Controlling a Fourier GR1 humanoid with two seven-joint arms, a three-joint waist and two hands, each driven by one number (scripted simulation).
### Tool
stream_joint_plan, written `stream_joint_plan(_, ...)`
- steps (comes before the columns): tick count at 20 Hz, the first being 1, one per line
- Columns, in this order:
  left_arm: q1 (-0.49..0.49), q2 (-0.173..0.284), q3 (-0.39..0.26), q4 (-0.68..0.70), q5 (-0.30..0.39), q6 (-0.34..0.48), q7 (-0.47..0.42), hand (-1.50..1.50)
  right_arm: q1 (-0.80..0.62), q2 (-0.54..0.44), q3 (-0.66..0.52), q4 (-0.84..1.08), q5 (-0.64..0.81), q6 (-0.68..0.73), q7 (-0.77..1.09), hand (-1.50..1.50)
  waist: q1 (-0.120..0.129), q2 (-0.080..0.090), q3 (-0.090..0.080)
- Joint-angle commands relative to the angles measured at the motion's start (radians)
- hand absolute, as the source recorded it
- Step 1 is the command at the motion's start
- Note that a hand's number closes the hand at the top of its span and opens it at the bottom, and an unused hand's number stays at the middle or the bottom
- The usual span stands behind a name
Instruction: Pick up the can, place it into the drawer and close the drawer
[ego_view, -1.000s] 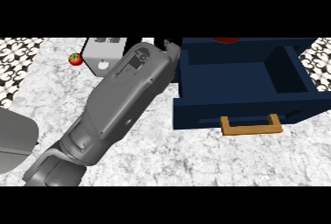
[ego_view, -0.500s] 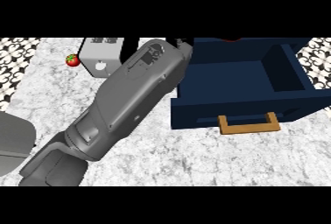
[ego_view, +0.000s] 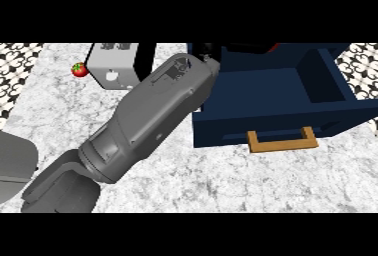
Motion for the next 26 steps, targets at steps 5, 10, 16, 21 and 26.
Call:
stream_joint_plan(5,-0.005,0.000,-0.096,0.024,0.077,0.064,-0.011,-1.50,-0.017,0.019,0.006,0.011,0.031,0.001,-0.014,-1.50,0.001,-0.001,0.000)
stream_joint_plan(10,0.020,0.000,-0.112,0.070,0.113,0.084,-0.070,-1.50,0.014,0.036,0.018,-0.015,0.034,0.027,-0.011,-1.50,-0.012,0.005,0.000)
stream_joint_plan(16,-0.003,0.000,-0.121,0.081,0.163,0.106,-0.098,-1.50,-0.009,0.025,0.017,-0.032,0.008,0.013,0.006,-1.50,-0.016,0.004,0.000)
stream_joint_plan(21,-0.006,0.000,-0.113,0.094,0.188,0.065,-0.140,-1.50,-0.061,-0.022,-0.031,-0.038,0.086,0.013,-0.058,-1.50,-0.004,0.005,0.000)
stream_joint_plan(26,0.017,0.000,-0.107,0.052,0.225,0.072,-0.201,-1.50,-0.068,-0.073,-0.032,-0.083,0.221,0.117,-0.177,-1.50,-0.010,0.007,0.000)
